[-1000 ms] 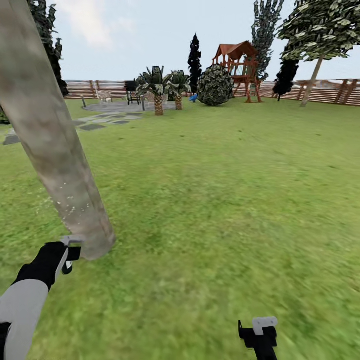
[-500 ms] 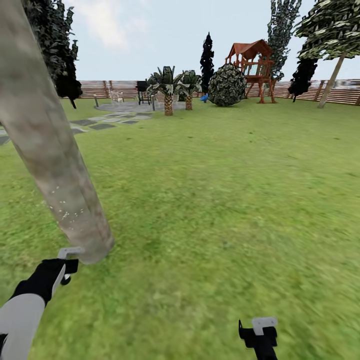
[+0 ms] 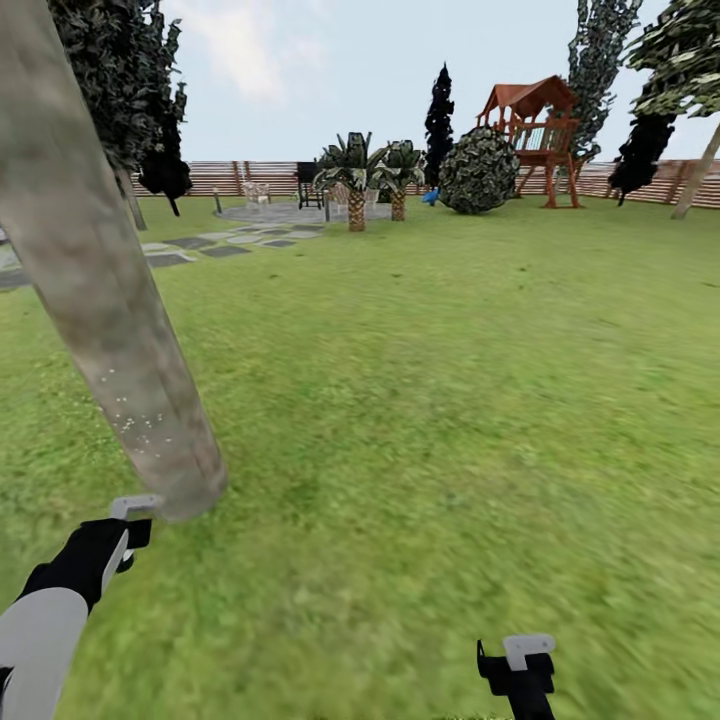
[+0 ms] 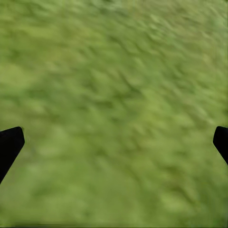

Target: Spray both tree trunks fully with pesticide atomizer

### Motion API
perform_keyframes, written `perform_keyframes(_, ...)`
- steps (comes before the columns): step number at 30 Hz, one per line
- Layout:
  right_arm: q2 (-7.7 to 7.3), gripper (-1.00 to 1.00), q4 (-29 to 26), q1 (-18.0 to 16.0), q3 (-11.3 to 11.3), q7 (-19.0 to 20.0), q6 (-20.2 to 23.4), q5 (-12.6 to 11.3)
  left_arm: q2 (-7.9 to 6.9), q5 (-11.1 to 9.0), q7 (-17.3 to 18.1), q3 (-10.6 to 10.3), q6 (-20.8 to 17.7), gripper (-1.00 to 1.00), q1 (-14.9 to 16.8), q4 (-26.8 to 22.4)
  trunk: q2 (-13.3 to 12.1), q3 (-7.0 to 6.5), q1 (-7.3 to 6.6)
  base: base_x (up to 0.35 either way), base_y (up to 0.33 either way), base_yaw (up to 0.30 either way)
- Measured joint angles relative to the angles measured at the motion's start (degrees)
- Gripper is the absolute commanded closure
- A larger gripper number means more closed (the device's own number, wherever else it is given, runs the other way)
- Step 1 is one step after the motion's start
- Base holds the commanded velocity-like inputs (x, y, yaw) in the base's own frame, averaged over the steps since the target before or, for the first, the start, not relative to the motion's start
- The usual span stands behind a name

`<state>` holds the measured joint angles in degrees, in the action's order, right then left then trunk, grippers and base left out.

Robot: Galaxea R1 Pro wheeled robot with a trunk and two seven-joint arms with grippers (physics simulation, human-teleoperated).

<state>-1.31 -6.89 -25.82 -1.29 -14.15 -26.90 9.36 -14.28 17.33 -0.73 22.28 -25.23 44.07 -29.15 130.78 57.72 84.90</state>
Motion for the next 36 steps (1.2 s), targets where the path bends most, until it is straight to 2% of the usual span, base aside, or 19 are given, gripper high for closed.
perform_keyframes(10, -0.01, -1.0, -0.01, 0.01, 0.0, -0.02, -0.01, 0.0, 0.3, -0.05, 0.16, -0.2, 0.07, 1.0, 0.0, -0.51, 0.0, 0.0, -0.02, -0.006, -0.082, 0.248)
perform_keyframes(22, -0.01, -1.0, -0.02, 0.02, 0.0, -0.02, -0.01, 0.0, 0.44, -0.01, 0.09, -0.36, 0.12, 1.0, 0.02, -0.02, 0.0, 0.0, -0.03, 0.015, -0.266, 0.009)
perform_keyframes(36, -0.01, -1.0, -0.02, 0.02, 0.0, -0.02, 0.0, 0.0, 0.45, 0.06, 0.07, -0.36, 0.1, 1.0, 0.02, 0.05, 0.0, 0.0, -0.05, 0.198, -0.222, 0.0)
